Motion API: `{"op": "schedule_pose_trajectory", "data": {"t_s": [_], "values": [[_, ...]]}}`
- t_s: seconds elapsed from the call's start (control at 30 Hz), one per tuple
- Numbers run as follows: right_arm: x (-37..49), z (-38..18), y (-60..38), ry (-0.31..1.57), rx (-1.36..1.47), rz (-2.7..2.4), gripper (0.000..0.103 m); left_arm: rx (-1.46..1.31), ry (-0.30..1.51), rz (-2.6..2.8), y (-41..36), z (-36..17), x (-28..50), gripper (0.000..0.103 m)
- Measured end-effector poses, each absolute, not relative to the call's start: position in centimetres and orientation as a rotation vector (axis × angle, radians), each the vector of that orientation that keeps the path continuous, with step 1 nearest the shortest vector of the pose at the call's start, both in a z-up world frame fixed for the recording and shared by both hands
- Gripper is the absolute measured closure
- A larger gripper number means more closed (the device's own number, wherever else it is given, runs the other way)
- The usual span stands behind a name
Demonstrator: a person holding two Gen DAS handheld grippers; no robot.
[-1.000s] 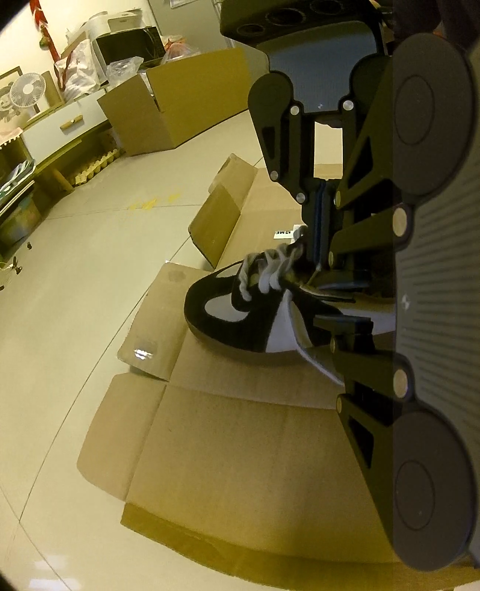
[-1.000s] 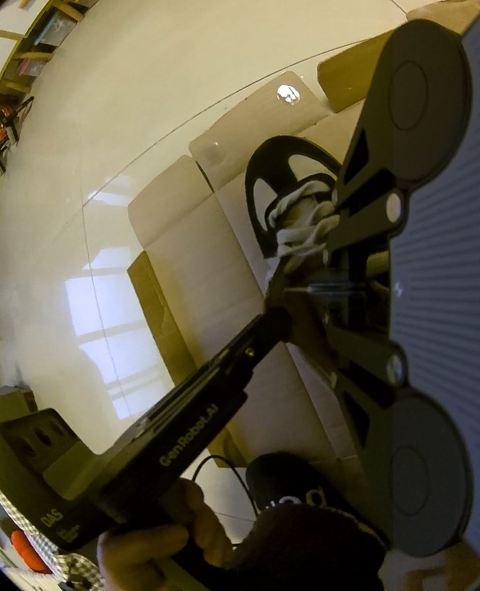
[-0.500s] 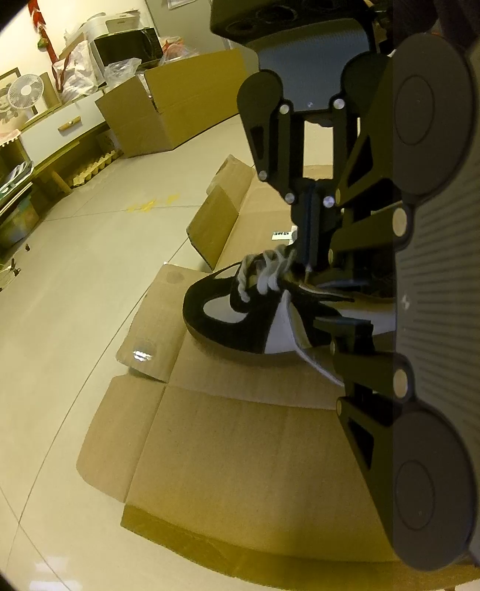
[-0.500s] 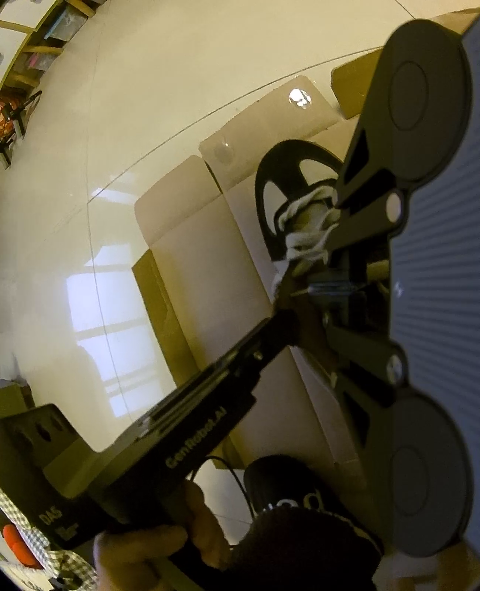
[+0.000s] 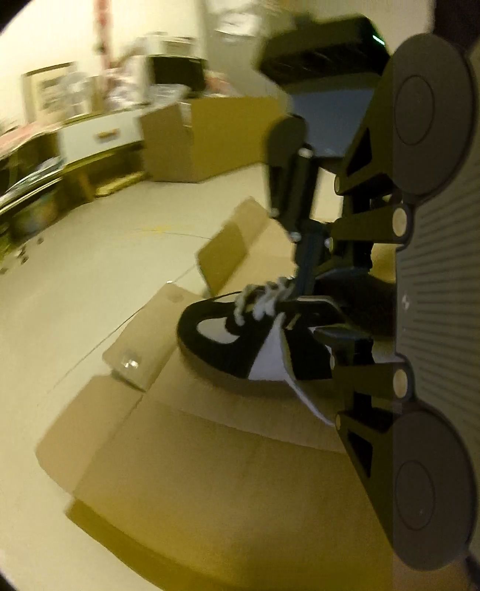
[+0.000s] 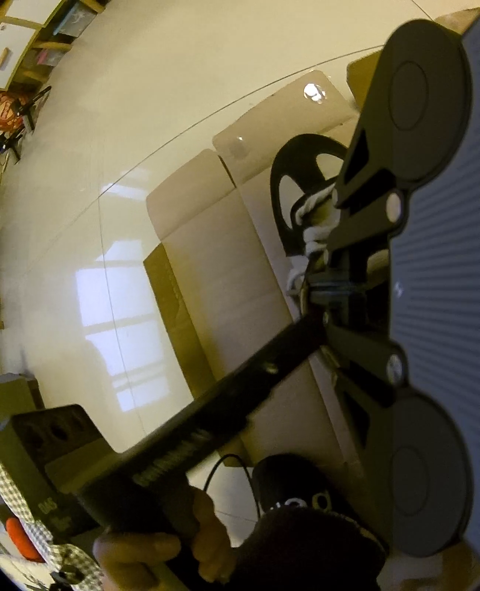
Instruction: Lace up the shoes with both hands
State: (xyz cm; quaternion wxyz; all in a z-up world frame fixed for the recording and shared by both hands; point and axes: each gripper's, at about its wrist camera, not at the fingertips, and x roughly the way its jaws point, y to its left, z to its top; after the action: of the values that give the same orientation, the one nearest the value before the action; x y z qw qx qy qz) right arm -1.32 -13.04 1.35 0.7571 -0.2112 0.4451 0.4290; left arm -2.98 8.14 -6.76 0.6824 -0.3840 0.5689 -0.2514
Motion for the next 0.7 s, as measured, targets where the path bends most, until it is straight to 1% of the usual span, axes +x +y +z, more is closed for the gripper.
{"op": "schedule_pose_trajectory", "data": {"t_s": [0.13, 0.23, 0.3, 0.33, 0.37, 0.4, 0.53, 0.7], "values": [[-1.3, 1.3, -13.0, 0.971, -0.457, 0.933, 0.1, -1.061, 1.287, -0.462, 8.7, -8.8, -3.1, 0.076], [-1.2, 1.3, -13.0, 0.972, -0.454, 0.931, 0.1, -1.137, 1.289, -0.409, 8.6, -9.8, -3.3, 0.081], [-1.2, 1.3, -13.0, 0.973, -0.446, 0.928, 0.1, -1.193, 1.277, -0.383, 8.6, -10.2, -3.4, 0.086], [-1.2, 1.3, -13.1, 0.973, -0.444, 0.926, 0.1, -1.205, 1.272, -0.373, 8.6, -10.3, -3.5, 0.086], [-1.2, 1.3, -13.2, 0.974, -0.44, 0.924, 0.1, -1.208, 1.268, -0.37, 8.6, -10.3, -3.5, 0.089], [-1.2, 1.3, -13.3, 0.976, -0.435, 0.922, 0.1, -1.226, 1.258, -0.366, 8.6, -10.3, -3.5, 0.098], [-1.2, 1.2, -13.5, 0.979, -0.421, 0.92, 0.1, -1.334, 1.26, -0.331, 9.2, -11.4, -3.8, 0.1], [-1.2, 1.2, -13.4, 0.98, -0.418, 0.913, 0.099, -1.284, 1.25, -0.323, 9.0, -11.0, -3.6, 0.102]]}}
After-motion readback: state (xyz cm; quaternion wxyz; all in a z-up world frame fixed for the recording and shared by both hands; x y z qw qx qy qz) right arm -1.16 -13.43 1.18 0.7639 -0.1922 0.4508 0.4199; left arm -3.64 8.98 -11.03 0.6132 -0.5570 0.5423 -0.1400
